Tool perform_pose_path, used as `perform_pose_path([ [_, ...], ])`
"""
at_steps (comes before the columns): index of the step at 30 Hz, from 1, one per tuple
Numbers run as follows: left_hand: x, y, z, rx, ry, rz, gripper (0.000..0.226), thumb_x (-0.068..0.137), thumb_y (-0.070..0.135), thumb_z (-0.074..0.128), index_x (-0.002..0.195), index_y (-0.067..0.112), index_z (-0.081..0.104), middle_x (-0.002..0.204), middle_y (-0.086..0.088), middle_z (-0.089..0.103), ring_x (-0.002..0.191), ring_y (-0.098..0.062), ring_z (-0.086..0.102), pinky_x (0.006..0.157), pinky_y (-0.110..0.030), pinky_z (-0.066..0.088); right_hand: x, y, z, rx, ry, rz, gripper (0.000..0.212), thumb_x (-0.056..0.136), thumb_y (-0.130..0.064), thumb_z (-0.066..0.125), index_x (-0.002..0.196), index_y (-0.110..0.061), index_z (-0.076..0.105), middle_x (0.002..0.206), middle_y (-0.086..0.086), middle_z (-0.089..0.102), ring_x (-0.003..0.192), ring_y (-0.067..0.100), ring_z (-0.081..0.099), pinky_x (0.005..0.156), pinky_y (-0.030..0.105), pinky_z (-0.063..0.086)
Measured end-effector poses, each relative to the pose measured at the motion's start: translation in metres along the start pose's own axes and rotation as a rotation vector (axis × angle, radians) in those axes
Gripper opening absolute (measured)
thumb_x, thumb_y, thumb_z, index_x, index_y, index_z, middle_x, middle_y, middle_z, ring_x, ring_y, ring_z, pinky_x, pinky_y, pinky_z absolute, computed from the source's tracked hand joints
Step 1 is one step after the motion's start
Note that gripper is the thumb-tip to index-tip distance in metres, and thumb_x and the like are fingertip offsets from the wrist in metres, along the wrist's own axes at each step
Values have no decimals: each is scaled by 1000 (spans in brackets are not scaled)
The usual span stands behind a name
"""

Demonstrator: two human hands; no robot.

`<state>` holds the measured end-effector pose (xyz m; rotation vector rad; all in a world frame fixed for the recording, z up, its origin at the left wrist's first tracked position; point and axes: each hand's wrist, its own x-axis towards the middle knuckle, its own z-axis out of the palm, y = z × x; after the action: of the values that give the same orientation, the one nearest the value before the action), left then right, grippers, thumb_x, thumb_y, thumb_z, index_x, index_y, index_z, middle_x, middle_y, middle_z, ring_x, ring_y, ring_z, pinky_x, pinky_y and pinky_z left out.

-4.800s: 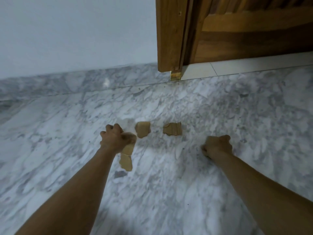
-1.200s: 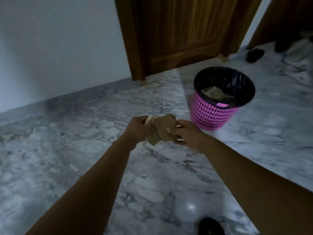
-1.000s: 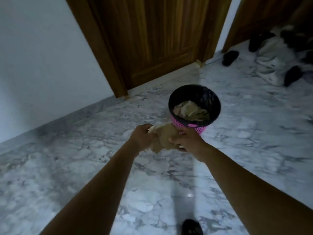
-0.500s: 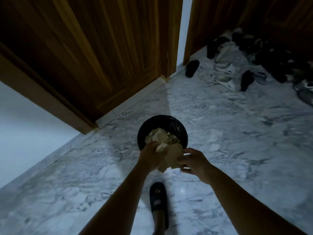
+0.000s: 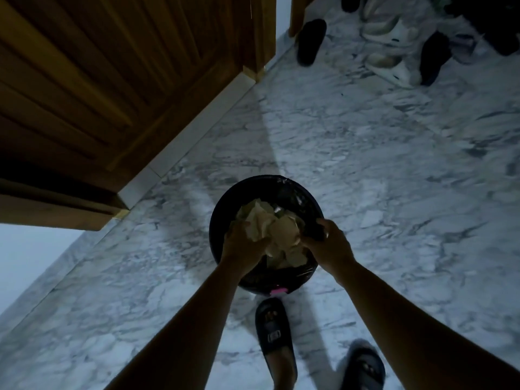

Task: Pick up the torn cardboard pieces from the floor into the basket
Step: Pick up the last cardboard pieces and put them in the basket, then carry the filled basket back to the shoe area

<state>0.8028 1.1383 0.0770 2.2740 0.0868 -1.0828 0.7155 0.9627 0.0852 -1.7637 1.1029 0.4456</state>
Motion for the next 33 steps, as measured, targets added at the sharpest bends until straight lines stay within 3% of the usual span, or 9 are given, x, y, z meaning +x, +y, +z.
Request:
perform_pose_path([
  [2,16,-14,-3,-2,-10,-76,89,66,61,69,142,23,43,133,-6,51,122,-33,51,97,-49,49,17,8,-2,-8,42,45,66,85,-26,75,144,-13,48,135,17,56,122,34,56,91,37,50],
  [6,42,-36,-14,-31,68,-196,99,58,61,67,145,22,40,141,-13,45,124,-38,49,99,-51,48,47,24,-1,-31,4,121,65,90,-26,70,147,-15,43,140,18,53,126,34,55,87,32,45],
  [11,78,-60,-18,-42,137,-324,100,76,39,77,152,21,14,144,-22,39,127,-45,45,100,-54,46,84,37,16,-60,-23,182,70,89,-28,68,150,-16,35,137,19,55,122,39,55,98,46,49],
  [15,88,-76,-9,-109,79,-391,101,77,36,79,151,12,15,143,-22,43,127,-42,47,101,-51,46,98,55,32,-41,24,231,57,91,-18,61,144,-12,40,124,20,59,111,40,59,87,44,52],
  [19,82,-61,-3,-18,91,-367,94,75,37,78,146,8,22,136,-23,47,123,-42,49,98,-51,49,94,70,25,34,120,315,41,89,-14,55,128,-4,57,106,23,65,93,39,63,59,30,45],
  [24,59,-1,-10,66,-16,-282,95,56,49,73,138,10,41,122,-17,59,105,-37,60,84,-42,56,50,78,-38,52,245,358,27,87,-6,50,108,1,65,87,21,63,75,33,58,48,25,37],
  [28,15,71,4,87,-127,-204,108,40,55,71,136,14,43,120,-13,60,102,-33,62,83,-46,59,-18,88,-117,90,363,381,24,89,-6,53,105,-1,69,92,21,66,91,42,65,71,41,53],
  [31,-36,142,29,146,-175,-114,88,58,48,73,132,14,42,117,-14,58,99,-33,62,82,-47,59,-74,107,-184,165,442,437,21,91,-7,53,105,-1,68,88,18,62,89,38,63,76,41,55],
  [33,-79,196,51,202,-207,-58,75,67,43,75,127,15,41,117,-14,57,99,-34,62,80,-46,60,-113,124,-230,230,487,458,25,90,-8,54,109,-4,68,99,20,68,93,37,64,77,37,55],
])
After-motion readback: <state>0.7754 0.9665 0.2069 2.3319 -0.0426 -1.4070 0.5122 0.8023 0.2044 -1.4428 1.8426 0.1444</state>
